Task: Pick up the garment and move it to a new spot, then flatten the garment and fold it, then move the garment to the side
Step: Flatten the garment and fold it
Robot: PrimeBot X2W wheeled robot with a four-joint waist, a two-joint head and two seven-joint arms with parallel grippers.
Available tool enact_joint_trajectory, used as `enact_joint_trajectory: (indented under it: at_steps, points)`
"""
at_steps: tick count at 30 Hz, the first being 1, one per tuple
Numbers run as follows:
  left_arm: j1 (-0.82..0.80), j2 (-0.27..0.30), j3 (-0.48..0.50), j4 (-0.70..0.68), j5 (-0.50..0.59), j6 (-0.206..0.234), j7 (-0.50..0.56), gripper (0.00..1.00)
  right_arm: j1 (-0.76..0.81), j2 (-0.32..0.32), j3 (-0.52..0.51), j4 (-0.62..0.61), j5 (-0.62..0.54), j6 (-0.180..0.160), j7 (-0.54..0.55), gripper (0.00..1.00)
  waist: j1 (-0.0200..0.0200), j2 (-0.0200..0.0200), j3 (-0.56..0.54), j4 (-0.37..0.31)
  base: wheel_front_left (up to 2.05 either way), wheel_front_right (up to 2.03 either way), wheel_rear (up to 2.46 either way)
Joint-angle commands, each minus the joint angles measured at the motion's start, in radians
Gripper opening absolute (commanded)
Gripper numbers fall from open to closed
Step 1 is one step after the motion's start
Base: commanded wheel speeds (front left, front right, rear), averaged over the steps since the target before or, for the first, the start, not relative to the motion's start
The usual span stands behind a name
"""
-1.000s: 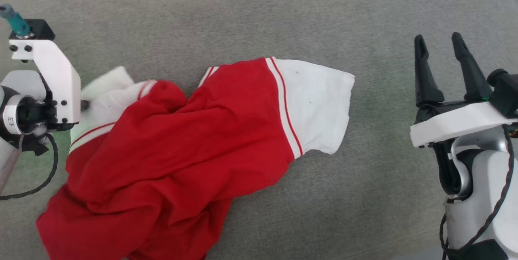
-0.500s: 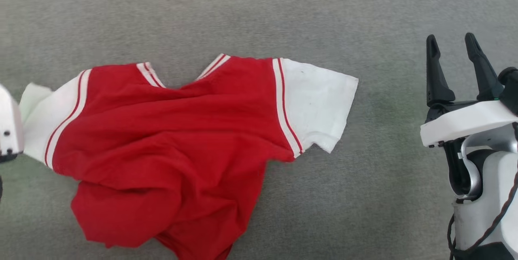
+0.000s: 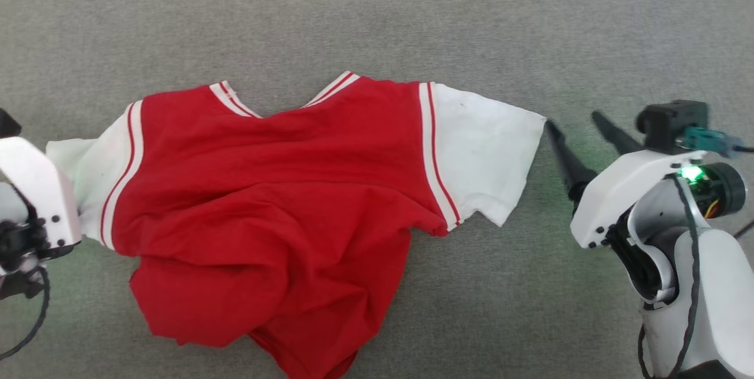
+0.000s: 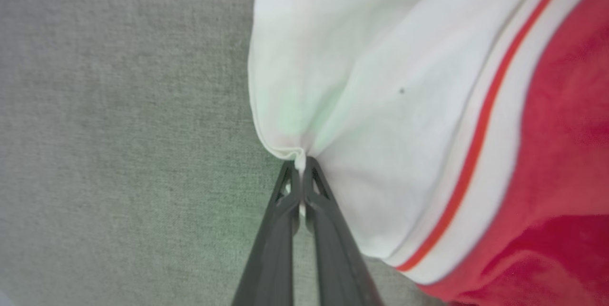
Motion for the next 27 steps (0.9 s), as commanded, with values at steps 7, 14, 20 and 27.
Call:
enact_joint_trajectory:
  at_steps: [7,14,20,27]
  points:
    - [-0.034,-0.064,-0.032,0.011,0.014,-0.02,-0.004,0.0,-0.031,-0.06,0.048,0.006,0.019,0.0,0.231,1.0,0.0,0.0,0.008,0.041,0.0,0.0,0.0]
    - [-0.086,-0.135,-0.064,0.05,0.039,-0.051,-0.014,0.0,-0.081,-0.077,0.115,0.151,0.05,0.0,0.492,0.53,0.0,0.0,0.014,0.094,0.0,0.0,0.0]
    - [-0.117,-0.166,-0.074,0.09,0.043,-0.076,-0.027,0.0,-0.142,-0.114,0.128,0.209,0.123,0.0,0.569,0.0,0.0,0.0,-0.007,0.118,0.0,0.0,0.0]
    - [-0.174,-0.155,-0.069,0.076,0.059,-0.087,-0.028,0.0,-0.232,-0.158,0.099,0.151,0.178,0.0,0.546,0.0,0.0,0.0,-0.044,0.124,0.0,0.0,0.0]
